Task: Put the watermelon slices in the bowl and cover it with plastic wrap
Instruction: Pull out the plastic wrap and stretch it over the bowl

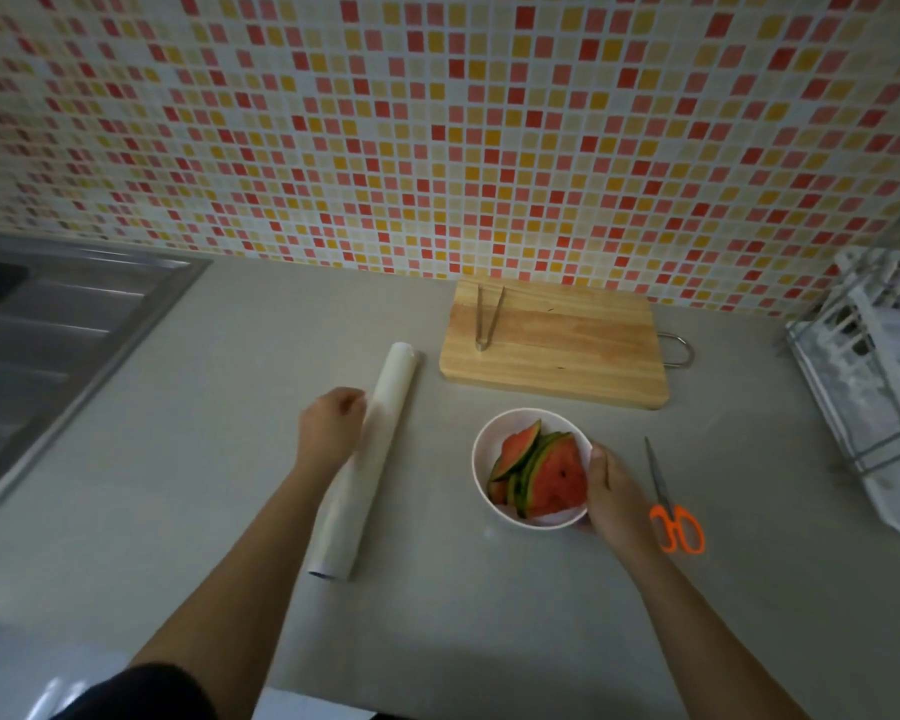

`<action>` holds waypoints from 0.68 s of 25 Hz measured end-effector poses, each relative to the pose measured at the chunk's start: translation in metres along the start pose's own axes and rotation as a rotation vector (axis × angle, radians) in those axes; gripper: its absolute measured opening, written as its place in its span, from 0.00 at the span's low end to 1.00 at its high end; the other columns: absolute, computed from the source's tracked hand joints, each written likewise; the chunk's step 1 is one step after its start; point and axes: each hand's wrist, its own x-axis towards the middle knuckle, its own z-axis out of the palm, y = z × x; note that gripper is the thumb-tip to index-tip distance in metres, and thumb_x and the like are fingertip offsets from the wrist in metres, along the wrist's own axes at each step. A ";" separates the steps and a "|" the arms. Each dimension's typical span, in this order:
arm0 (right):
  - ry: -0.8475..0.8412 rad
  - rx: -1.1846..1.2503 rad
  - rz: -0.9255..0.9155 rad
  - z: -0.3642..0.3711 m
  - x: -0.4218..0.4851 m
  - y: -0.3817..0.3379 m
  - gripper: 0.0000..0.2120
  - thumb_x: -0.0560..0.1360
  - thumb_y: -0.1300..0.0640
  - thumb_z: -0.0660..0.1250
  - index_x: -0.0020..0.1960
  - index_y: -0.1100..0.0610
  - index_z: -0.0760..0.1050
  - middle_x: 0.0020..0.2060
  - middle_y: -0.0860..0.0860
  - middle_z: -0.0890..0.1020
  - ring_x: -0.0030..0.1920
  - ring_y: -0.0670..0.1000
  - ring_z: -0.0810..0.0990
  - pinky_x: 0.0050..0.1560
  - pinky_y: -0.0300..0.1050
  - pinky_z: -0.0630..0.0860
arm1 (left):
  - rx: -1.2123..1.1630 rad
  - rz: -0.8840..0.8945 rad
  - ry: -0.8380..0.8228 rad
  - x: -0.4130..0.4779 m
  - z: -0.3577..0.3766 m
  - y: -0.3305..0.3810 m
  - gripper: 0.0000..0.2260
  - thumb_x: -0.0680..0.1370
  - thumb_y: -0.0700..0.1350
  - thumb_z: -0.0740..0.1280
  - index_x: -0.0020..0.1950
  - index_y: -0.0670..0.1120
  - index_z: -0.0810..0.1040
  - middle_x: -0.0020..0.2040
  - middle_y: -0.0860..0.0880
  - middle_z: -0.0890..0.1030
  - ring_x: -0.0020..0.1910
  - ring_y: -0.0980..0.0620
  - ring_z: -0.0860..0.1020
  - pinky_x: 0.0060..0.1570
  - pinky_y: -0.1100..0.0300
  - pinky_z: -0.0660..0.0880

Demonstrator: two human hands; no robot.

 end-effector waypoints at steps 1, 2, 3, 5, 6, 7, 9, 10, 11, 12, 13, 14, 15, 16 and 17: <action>0.019 -0.010 -0.006 0.001 0.000 0.000 0.19 0.81 0.51 0.47 0.59 0.59 0.73 0.56 0.63 0.78 0.56 0.63 0.76 0.54 0.51 0.72 | -0.018 -0.075 -0.061 0.008 -0.009 -0.015 0.12 0.79 0.45 0.62 0.47 0.39 0.82 0.48 0.38 0.83 0.48 0.40 0.80 0.50 0.54 0.73; 0.037 -0.009 -0.012 0.001 -0.001 0.000 0.19 0.81 0.52 0.48 0.58 0.60 0.73 0.56 0.64 0.78 0.56 0.63 0.76 0.53 0.50 0.69 | -0.078 -0.158 -0.164 0.011 -0.011 -0.024 0.15 0.79 0.48 0.62 0.42 0.39 0.81 0.43 0.38 0.83 0.44 0.41 0.80 0.48 0.53 0.74; 0.052 -0.004 -0.018 0.002 -0.002 0.001 0.19 0.81 0.52 0.48 0.58 0.61 0.73 0.56 0.64 0.78 0.56 0.63 0.75 0.53 0.50 0.68 | -0.114 -0.206 -0.275 0.011 -0.009 -0.028 0.17 0.79 0.51 0.62 0.36 0.41 0.79 0.37 0.41 0.80 0.38 0.43 0.78 0.44 0.54 0.74; 0.057 -0.007 -0.023 0.001 -0.003 0.002 0.20 0.81 0.52 0.48 0.59 0.61 0.73 0.56 0.64 0.78 0.57 0.63 0.75 0.54 0.50 0.68 | -0.024 -0.186 -0.403 0.008 -0.003 -0.026 0.20 0.78 0.57 0.62 0.32 0.45 0.75 0.31 0.47 0.75 0.32 0.49 0.73 0.38 0.58 0.68; 0.054 -0.013 -0.020 -0.001 -0.004 0.002 0.20 0.81 0.51 0.48 0.59 0.60 0.73 0.57 0.63 0.78 0.58 0.63 0.75 0.54 0.50 0.68 | 0.027 -0.165 -0.422 0.009 0.001 -0.025 0.21 0.78 0.58 0.62 0.33 0.44 0.76 0.32 0.48 0.75 0.33 0.49 0.73 0.37 0.58 0.68; 0.058 -0.011 -0.018 -0.002 -0.006 0.002 0.20 0.81 0.50 0.48 0.60 0.59 0.72 0.57 0.63 0.78 0.58 0.62 0.75 0.55 0.50 0.68 | 0.063 -0.141 -0.422 0.009 0.001 -0.023 0.22 0.78 0.59 0.61 0.35 0.43 0.76 0.33 0.47 0.75 0.34 0.48 0.73 0.38 0.58 0.68; 0.111 0.046 -0.025 -0.006 -0.008 0.001 0.19 0.81 0.52 0.49 0.61 0.61 0.71 0.61 0.62 0.76 0.63 0.60 0.72 0.61 0.49 0.65 | 0.054 -0.123 -0.432 0.009 0.001 -0.019 0.21 0.78 0.57 0.62 0.37 0.41 0.74 0.35 0.45 0.74 0.35 0.47 0.72 0.40 0.58 0.68; 0.154 0.089 -0.049 -0.009 -0.010 -0.002 0.19 0.81 0.53 0.50 0.63 0.63 0.70 0.64 0.61 0.74 0.65 0.59 0.70 0.64 0.48 0.63 | 0.004 -0.135 -0.449 0.008 -0.001 -0.017 0.20 0.78 0.56 0.62 0.38 0.40 0.73 0.35 0.44 0.72 0.35 0.47 0.71 0.40 0.57 0.68; 0.197 0.124 -0.095 -0.014 -0.011 -0.006 0.18 0.81 0.55 0.51 0.65 0.63 0.69 0.65 0.61 0.73 0.67 0.57 0.69 0.66 0.46 0.61 | -0.077 -0.150 -0.468 0.005 -0.005 -0.014 0.19 0.79 0.54 0.62 0.39 0.40 0.72 0.36 0.43 0.71 0.36 0.47 0.70 0.40 0.56 0.67; 0.229 0.140 -0.158 -0.019 -0.011 -0.012 0.17 0.80 0.56 0.53 0.65 0.63 0.69 0.65 0.60 0.73 0.66 0.56 0.69 0.65 0.43 0.62 | -0.189 -0.158 -0.485 0.002 -0.008 -0.007 0.18 0.79 0.53 0.62 0.40 0.39 0.73 0.37 0.42 0.71 0.37 0.48 0.71 0.41 0.55 0.69; 0.234 0.143 -0.223 -0.026 -0.010 -0.022 0.16 0.80 0.57 0.55 0.64 0.61 0.71 0.63 0.58 0.75 0.64 0.54 0.72 0.62 0.37 0.63 | -0.324 -0.151 -0.502 -0.003 -0.012 0.002 0.17 0.80 0.52 0.62 0.42 0.38 0.75 0.39 0.42 0.74 0.39 0.47 0.73 0.42 0.54 0.71; 0.210 0.153 -0.284 -0.034 -0.008 -0.036 0.15 0.79 0.57 0.57 0.63 0.59 0.73 0.61 0.55 0.77 0.60 0.51 0.74 0.56 0.30 0.65 | -0.461 -0.124 -0.512 -0.008 -0.015 0.017 0.16 0.80 0.51 0.61 0.44 0.39 0.78 0.42 0.43 0.78 0.40 0.47 0.77 0.43 0.54 0.75; 0.165 0.177 -0.335 -0.041 -0.006 -0.053 0.13 0.78 0.56 0.60 0.60 0.56 0.75 0.57 0.52 0.80 0.55 0.48 0.76 0.51 0.24 0.66 | -0.575 -0.080 -0.512 -0.013 -0.017 0.036 0.14 0.80 0.51 0.61 0.47 0.42 0.80 0.44 0.44 0.81 0.41 0.49 0.79 0.43 0.56 0.77; 0.110 0.209 -0.373 -0.048 -0.003 -0.073 0.12 0.77 0.54 0.61 0.58 0.53 0.77 0.53 0.48 0.81 0.53 0.45 0.78 0.48 0.23 0.67 | -0.664 -0.029 -0.501 -0.020 -0.018 0.056 0.13 0.80 0.51 0.62 0.50 0.44 0.81 0.45 0.46 0.82 0.42 0.51 0.81 0.41 0.58 0.78; 0.064 0.247 -0.403 -0.056 0.000 -0.095 0.12 0.77 0.51 0.61 0.57 0.51 0.77 0.51 0.45 0.82 0.52 0.45 0.79 0.48 0.25 0.69 | -0.734 0.021 -0.489 -0.027 -0.018 0.079 0.12 0.80 0.51 0.62 0.53 0.46 0.81 0.46 0.47 0.83 0.42 0.53 0.81 0.40 0.59 0.78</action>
